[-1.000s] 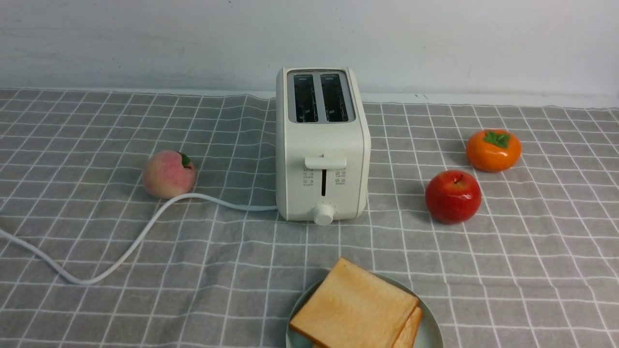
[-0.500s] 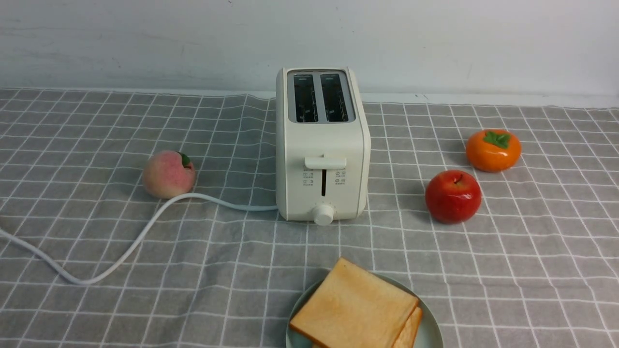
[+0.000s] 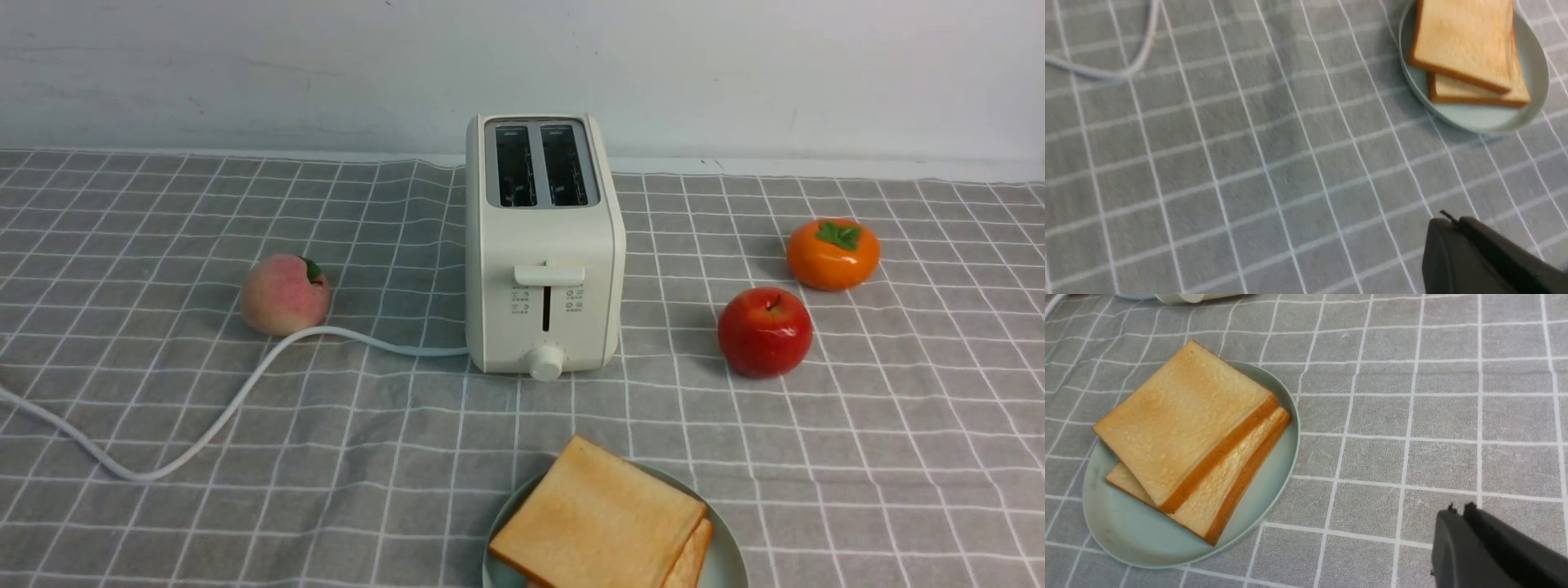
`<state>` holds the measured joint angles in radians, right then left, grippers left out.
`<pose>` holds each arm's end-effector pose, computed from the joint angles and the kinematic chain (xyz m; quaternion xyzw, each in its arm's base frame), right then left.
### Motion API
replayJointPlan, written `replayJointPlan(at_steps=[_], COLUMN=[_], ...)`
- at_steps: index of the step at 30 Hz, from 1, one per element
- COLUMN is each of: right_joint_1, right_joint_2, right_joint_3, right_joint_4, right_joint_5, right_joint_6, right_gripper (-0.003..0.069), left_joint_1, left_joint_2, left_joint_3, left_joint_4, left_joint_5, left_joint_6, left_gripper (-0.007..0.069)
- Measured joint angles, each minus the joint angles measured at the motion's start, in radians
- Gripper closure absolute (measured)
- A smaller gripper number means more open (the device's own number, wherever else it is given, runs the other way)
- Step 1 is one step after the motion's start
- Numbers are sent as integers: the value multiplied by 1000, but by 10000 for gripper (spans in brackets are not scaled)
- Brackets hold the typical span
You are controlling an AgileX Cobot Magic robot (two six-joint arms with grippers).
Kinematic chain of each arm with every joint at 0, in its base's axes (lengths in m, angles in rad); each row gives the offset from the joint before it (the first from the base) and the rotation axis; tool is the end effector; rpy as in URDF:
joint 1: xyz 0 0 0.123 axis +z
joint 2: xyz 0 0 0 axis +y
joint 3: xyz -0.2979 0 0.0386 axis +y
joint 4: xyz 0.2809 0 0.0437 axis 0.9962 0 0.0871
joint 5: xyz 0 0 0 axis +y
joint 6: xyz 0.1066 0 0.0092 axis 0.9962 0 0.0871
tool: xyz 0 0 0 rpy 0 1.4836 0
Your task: Take toasted bread from bread machine on grey coffee table place on plate.
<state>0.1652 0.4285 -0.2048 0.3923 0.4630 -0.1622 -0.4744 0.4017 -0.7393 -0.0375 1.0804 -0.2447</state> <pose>0.1128 0.0374 0.2053 -0.0293 0.8743 0.1591 0.4576 0.0662 -0.0380 0.3440 0.1022 0.8911 -0.1730 0.4069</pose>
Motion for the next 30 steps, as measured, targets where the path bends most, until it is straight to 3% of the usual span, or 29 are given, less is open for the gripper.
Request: replayJointPlan(at_steps=[6,10,15,22,30], right_joint_1=[0,0,0,0,0], right_joint_2=[0,0,-1,-1,-1], right_joint_3=[0,0,0,0,0], right_joint_4=[0,0,0,-1,-1], right_joint_5=[4,4,11,30,41], right_joint_6=[0,0,0,0,0], right_gripper=[625,619,612,603,591], left_joint_1=[132,312,429,444,444], left_joint_2=[-194,-391,-413,-413,-413], left_joint_3=[188,434,697,768,769], left_joint_4=[87,166,185,184,130], left_joint_5=[-287,-463,-641,-713,-686], left_joint_6=[-15,-73,-95,-96,-97], left_gripper=[631,627,623,617,611])
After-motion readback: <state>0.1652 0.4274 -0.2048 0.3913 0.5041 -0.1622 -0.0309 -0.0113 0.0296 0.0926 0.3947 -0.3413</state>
